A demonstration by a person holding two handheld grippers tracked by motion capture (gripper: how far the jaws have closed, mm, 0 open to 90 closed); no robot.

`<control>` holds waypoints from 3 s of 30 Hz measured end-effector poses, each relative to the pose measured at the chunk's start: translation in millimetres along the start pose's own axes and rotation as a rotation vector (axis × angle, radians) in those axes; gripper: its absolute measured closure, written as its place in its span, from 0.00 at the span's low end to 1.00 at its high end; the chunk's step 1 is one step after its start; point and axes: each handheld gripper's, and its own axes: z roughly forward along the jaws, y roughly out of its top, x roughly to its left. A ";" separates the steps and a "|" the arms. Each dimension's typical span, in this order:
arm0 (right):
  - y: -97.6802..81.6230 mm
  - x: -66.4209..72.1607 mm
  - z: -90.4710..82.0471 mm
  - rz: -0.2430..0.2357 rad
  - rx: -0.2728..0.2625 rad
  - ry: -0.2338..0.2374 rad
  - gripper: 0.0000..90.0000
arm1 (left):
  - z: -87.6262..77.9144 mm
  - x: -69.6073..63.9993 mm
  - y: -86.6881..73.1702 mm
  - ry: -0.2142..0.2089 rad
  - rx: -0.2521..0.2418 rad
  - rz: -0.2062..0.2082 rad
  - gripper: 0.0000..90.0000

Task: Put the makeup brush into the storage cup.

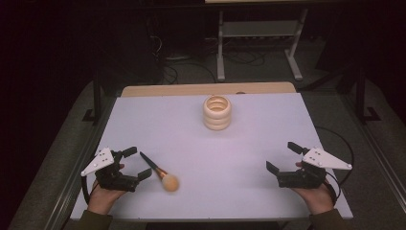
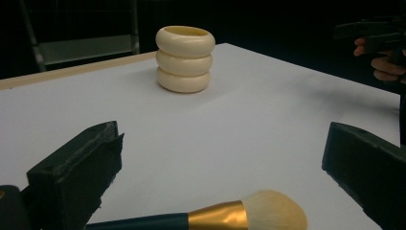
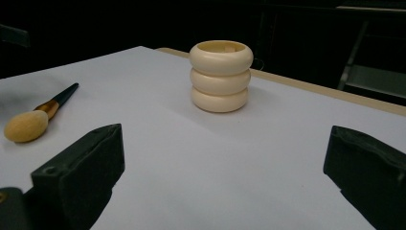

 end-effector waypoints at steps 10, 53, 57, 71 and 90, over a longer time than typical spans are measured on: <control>-0.3 -0.1 0.7 0.007 0.008 0.011 0.00 | -1.5 0.6 1.0 0.011 -0.003 -0.004 0.00; 2.3 -3.3 0.5 0.008 -0.013 0.000 0.00 | 12.3 10.4 17.4 -0.015 -0.039 0.014 0.00; 2.4 -3.6 0.4 0.010 -0.013 -0.002 0.00 | 14.6 12.5 19.3 -0.016 -0.046 0.008 0.00; 2.4 -3.3 0.8 0.012 -0.011 -0.005 0.00 | 21.0 20.6 27.3 -0.025 -0.043 0.011 0.00; 2.0 -4.0 1.6 0.011 -0.010 -0.005 0.00 | 29.7 32.4 37.4 -0.018 -0.040 0.010 0.00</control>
